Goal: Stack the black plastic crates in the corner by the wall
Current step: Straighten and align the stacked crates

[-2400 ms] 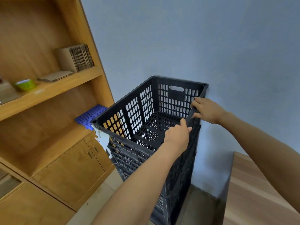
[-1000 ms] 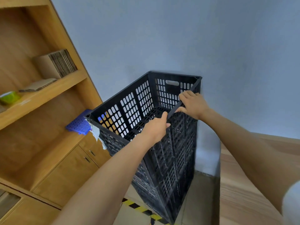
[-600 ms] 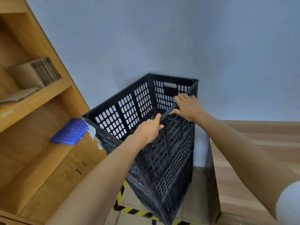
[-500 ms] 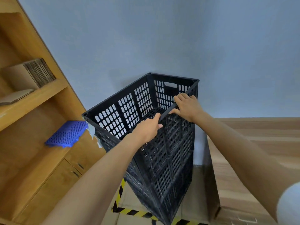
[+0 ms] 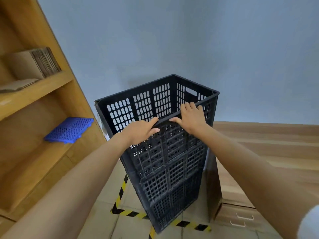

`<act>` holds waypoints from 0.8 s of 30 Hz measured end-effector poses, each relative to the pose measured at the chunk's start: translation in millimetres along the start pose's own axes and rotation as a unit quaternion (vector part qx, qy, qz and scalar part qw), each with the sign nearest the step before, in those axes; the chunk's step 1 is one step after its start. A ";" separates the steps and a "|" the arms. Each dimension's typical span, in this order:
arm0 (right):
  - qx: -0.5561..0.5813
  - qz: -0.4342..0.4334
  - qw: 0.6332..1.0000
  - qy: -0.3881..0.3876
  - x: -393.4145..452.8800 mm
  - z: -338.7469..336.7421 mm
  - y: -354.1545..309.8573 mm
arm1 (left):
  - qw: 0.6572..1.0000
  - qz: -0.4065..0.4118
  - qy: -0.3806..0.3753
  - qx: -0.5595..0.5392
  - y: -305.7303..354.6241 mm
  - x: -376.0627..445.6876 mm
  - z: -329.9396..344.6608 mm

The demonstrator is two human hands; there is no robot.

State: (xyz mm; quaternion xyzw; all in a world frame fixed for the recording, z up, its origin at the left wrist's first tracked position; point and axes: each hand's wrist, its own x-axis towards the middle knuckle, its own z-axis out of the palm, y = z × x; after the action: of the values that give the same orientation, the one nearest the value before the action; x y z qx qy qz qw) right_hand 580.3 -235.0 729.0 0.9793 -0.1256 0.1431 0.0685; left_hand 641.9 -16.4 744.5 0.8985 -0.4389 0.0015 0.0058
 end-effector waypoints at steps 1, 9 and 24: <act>-0.005 0.000 1.000 -0.009 -3.2 -2.6 1.5 | 1.000 -0.005 0.011 0.008 2.7 -1.7 1.2; -0.043 -0.128 0.990 -0.027 3.1 -21.8 38.4 | 0.980 -0.157 0.111 -0.046 50.4 -11.4 -1.6; 0.076 -0.200 0.969 -0.121 66.2 -4.4 71.0 | 0.924 -0.350 0.150 0.047 63.1 11.3 10.4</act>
State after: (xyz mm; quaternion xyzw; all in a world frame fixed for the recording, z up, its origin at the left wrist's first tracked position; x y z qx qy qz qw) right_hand 621.7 -317.4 759.8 0.9969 0.0762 0.0166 0.0053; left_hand 599.0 -64.3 734.8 0.9834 -0.0904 0.1548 0.0300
